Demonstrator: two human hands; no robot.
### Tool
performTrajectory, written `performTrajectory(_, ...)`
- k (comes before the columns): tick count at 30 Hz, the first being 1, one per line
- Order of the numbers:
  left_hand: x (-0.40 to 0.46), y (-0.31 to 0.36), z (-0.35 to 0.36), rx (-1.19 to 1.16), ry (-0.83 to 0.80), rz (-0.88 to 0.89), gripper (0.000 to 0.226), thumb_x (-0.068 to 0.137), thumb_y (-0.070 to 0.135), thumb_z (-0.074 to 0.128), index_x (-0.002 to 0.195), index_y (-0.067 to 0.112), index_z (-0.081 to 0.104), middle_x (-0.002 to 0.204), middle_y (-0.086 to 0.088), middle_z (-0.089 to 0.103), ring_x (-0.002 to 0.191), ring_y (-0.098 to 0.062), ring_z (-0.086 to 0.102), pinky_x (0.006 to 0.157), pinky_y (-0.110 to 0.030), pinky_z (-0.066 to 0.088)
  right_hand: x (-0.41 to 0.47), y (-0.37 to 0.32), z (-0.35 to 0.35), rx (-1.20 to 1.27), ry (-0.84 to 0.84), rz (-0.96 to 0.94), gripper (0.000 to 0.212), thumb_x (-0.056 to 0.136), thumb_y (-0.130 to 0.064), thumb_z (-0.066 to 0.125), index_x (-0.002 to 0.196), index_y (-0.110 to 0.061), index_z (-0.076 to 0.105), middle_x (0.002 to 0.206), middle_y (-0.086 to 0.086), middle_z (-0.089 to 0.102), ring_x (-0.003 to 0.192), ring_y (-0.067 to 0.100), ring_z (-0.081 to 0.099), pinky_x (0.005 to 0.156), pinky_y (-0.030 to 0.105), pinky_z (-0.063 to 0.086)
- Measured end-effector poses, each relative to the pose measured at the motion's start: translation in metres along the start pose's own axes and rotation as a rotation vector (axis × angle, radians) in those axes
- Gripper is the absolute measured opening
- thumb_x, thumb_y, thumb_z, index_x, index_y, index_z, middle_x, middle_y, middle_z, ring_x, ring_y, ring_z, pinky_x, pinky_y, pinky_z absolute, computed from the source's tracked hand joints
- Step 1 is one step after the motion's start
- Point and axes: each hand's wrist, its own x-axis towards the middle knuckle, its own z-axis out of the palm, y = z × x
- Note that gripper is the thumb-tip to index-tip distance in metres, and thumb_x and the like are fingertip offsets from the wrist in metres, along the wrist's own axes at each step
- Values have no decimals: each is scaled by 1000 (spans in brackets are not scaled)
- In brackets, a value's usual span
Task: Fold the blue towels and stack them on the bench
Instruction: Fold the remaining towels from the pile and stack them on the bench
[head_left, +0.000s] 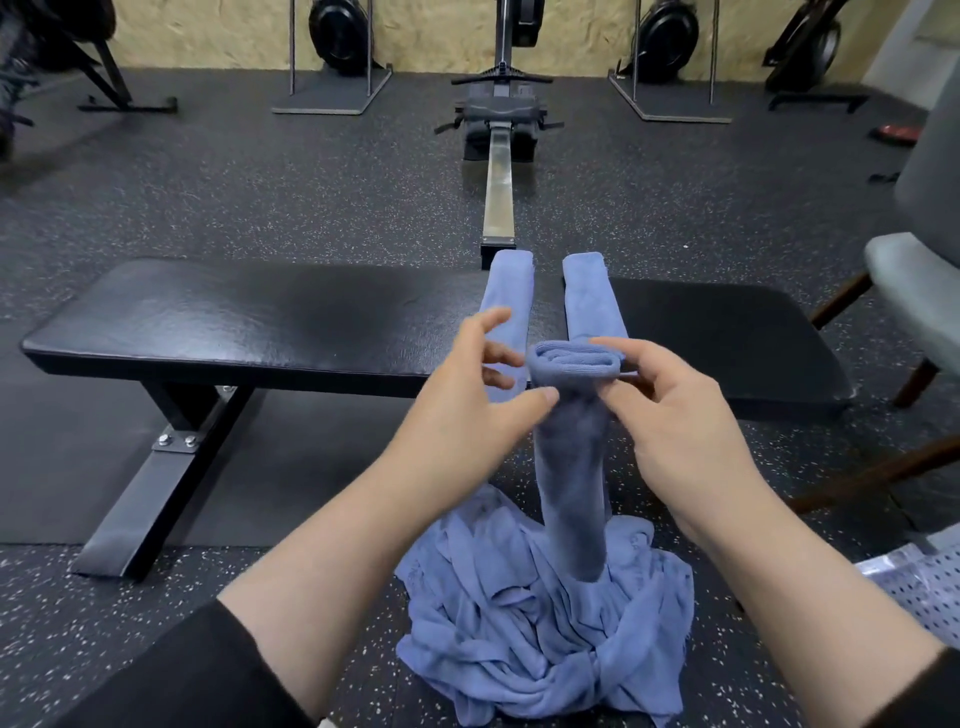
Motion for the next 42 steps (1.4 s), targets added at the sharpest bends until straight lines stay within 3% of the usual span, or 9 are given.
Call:
performTrajectory(2,2,-1,-4,-3,-92,-40,63,87,28,77,142,32,48,118,13,66,104,2,62,95,-21,48,-1,0,1,89,-24,16,22,97,-8,65,112,-23,72,105,-6,77,97,5,71,89,27,54)
performTrajectory(5,1,1,-1,-96,-85,-64,18,88,26,76,105,23,74,99,-5,76,83,-7,60,81,-31,47,-3,1,5,161,-12,17,21,96,-6,67,110,-20,67,105,-2,77,99,10,72,94,32,55)
performTrajectory(9,4,10,0,-220,23,10,9,88,21,76,85,15,71,76,3,66,71,-7,54,69,-29,42,-7,0,9,252,-75,90,21,97,-13,66,116,-21,64,86,-8,76,79,3,67,74,24,49)
performTrajectory(16,12,17,-9,-493,184,32,28,87,26,75,96,1,68,86,-8,67,81,-15,60,76,-36,49,-21,-1,21,86,-359,135,22,91,-16,75,113,-16,73,108,-1,78,108,19,72,99,45,56)
performTrajectory(22,8,16,-6,-608,-35,-191,27,94,20,67,114,1,69,112,-18,74,98,-27,70,95,-45,54,-23,-7,22,61,-283,147,14,98,-26,66,111,-23,68,106,-6,77,104,14,72,98,48,55)
performTrajectory(29,19,30,-22,-622,133,-155,12,94,22,66,103,14,70,97,-9,74,87,-21,70,74,-33,55,-30,-10,21,-37,-315,143,25,92,-42,70,105,-22,67,100,-8,75,97,11,70,87,35,56)
performTrajectory(34,65,45,-47,-627,195,-173,30,87,30,74,110,11,71,108,-11,75,103,-29,73,94,-47,56,-32,-10,16,23,-342,189,15,91,-32,73,103,-23,72,98,-12,77,94,5,72,81,26,57)
performTrajectory(38,110,64,-48,-577,205,-193,20,88,29,75,100,13,71,93,-6,77,85,-22,76,72,-34,60,-30,-11,5,189,-291,266,14,95,-30,69,107,-23,71,98,-12,78,91,7,75,78,23,59)
performTrajectory(42,155,74,-32,-525,196,-262,27,89,29,75,107,10,69,84,-4,77,71,-20,76,57,-29,58,-21,-4,-7,265,-165,299,14,98,-26,67,106,-15,72,97,-1,80,94,19,76,90,43,61)
